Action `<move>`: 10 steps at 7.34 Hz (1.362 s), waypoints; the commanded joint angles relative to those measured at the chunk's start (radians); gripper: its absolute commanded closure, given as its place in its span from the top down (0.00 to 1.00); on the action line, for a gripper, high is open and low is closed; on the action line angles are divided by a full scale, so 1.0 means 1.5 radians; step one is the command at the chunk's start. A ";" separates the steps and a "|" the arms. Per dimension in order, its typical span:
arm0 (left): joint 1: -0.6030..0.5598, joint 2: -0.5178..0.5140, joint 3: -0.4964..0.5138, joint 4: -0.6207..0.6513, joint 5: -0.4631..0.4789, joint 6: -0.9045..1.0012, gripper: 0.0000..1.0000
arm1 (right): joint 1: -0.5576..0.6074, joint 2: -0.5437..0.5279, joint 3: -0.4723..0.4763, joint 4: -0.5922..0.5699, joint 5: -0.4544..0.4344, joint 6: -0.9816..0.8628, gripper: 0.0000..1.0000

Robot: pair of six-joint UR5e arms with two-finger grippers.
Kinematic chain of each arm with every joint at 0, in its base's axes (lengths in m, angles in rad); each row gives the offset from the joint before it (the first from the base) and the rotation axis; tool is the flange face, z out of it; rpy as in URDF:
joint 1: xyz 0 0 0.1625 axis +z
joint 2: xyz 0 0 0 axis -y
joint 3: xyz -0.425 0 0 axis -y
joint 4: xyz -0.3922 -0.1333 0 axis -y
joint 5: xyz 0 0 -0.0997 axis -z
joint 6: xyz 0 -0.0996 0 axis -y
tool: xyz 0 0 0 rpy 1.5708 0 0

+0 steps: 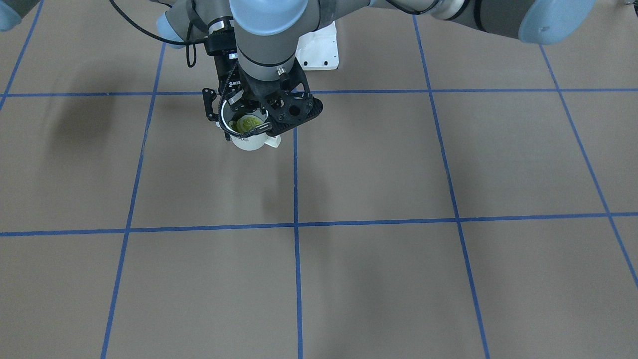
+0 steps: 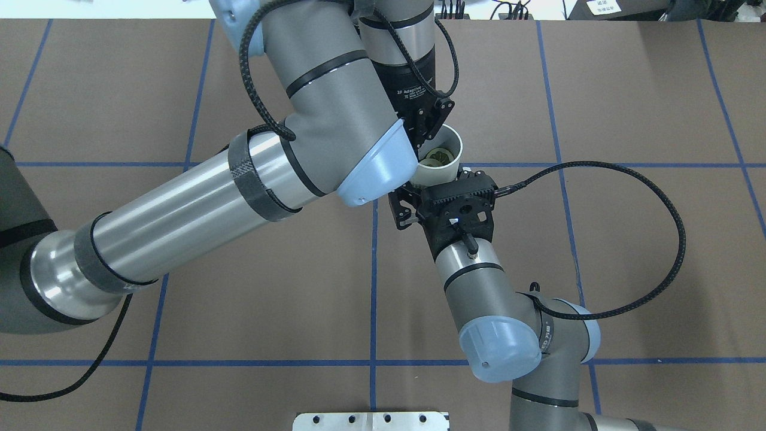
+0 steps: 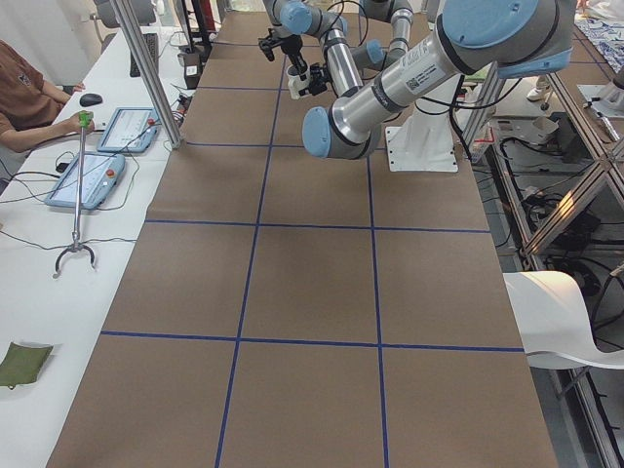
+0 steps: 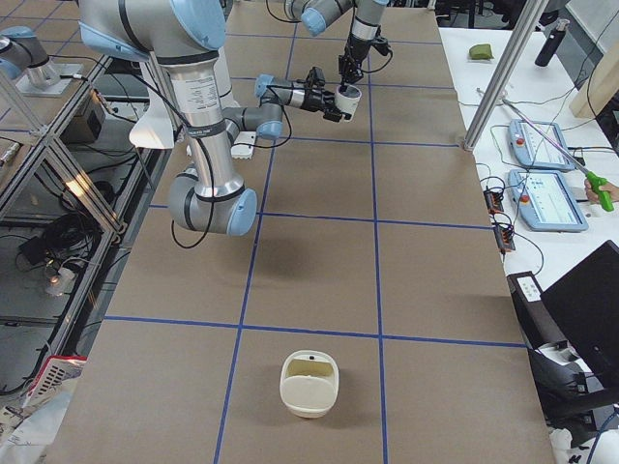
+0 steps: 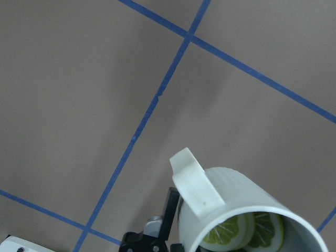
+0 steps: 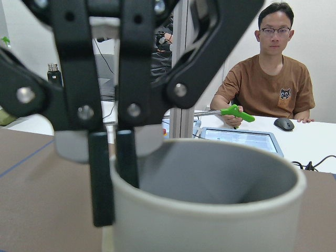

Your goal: Left arm hands cup to right arm to dump lemon

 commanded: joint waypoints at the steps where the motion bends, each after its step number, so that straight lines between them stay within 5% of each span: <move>1: 0.002 -0.007 0.000 0.000 0.004 -0.028 1.00 | 0.000 0.000 0.000 0.000 0.000 -0.002 0.52; 4: -0.064 -0.005 -0.066 -0.001 0.002 -0.032 1.00 | 0.000 -0.004 0.007 0.032 0.000 0.008 0.48; 6: -0.089 0.001 -0.074 0.001 0.003 -0.032 1.00 | 0.006 -0.063 0.007 0.145 -0.006 0.022 0.49; 10: -0.118 0.054 -0.133 0.009 0.036 -0.024 1.00 | 0.074 -0.379 0.007 0.403 -0.003 0.081 0.47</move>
